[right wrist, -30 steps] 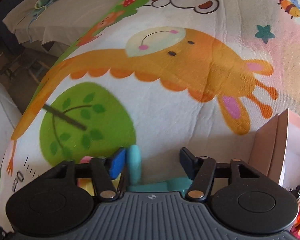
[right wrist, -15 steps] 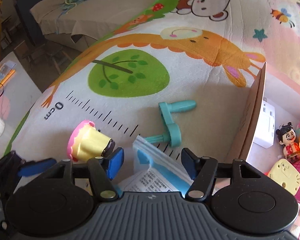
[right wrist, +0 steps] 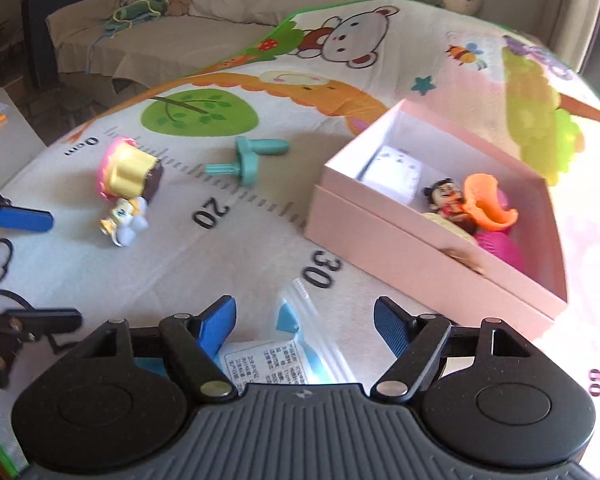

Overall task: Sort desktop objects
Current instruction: 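Move the right gripper to the blue wipe packet beside the box, then grasp the blue wipe packet with the right gripper while the left grasps the white figurine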

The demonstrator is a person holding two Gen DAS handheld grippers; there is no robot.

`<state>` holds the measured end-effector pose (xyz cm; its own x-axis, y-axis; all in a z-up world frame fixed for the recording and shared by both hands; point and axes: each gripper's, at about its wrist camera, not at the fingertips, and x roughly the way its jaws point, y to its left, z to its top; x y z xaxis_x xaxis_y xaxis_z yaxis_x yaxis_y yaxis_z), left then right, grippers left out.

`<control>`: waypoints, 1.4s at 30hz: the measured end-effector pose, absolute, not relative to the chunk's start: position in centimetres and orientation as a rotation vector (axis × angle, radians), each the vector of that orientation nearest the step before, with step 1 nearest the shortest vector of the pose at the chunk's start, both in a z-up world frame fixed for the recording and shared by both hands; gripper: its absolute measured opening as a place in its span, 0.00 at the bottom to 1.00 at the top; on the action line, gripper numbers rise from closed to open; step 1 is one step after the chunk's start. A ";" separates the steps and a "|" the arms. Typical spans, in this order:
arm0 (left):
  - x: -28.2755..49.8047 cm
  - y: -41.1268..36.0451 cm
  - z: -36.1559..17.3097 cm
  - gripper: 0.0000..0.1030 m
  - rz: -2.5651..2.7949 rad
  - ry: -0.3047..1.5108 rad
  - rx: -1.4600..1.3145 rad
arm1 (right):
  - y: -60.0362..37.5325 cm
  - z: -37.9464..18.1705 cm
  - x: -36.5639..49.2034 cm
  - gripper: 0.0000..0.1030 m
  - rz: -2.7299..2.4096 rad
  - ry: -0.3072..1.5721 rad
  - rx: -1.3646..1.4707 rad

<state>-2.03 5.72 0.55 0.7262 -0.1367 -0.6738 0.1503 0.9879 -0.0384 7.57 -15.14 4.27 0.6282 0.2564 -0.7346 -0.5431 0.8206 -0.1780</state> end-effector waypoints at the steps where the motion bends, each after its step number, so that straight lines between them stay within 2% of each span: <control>1: -1.8 5.7 0.6 1.00 -0.146 0.747 0.019 | -15.9 4.5 7.1 0.77 0.463 0.747 -0.399; 2: -1.4 5.7 0.7 1.00 -0.131 0.751 0.021 | -16.7 4.9 6.7 0.80 0.479 0.743 -0.365; 4: -0.9 5.5 0.7 1.00 -0.109 0.759 0.023 | -17.7 5.5 5.7 0.92 0.523 0.742 -0.286; 6: -0.3 5.3 0.8 1.00 -0.100 0.769 0.020 | -18.2 5.8 4.1 0.95 0.577 0.732 -0.232; 15: 0.9 3.8 1.0 1.00 -0.096 0.774 0.002 | -19.3 3.1 1.2 0.97 0.442 0.643 -0.416; 26: 3.5 0.6 1.3 1.00 -0.282 0.749 -0.073 | -26.6 2.6 2.7 0.97 0.276 0.655 -0.028; 30: 2.1 -1.0 1.7 1.00 -0.421 0.713 -0.038 | -27.5 1.6 3.2 1.00 0.236 0.670 0.034; 38: 4.3 -0.6 0.5 1.00 -0.196 0.763 0.031 | -28.0 0.8 3.5 1.00 0.243 0.695 0.089; 40: 4.6 -0.6 0.5 0.96 -0.193 0.760 0.040 | -28.1 0.8 3.5 1.00 0.244 0.694 0.093; 42: 4.6 -0.7 0.7 0.86 -0.193 0.755 0.046 | -28.2 0.8 3.5 1.00 0.248 0.700 0.099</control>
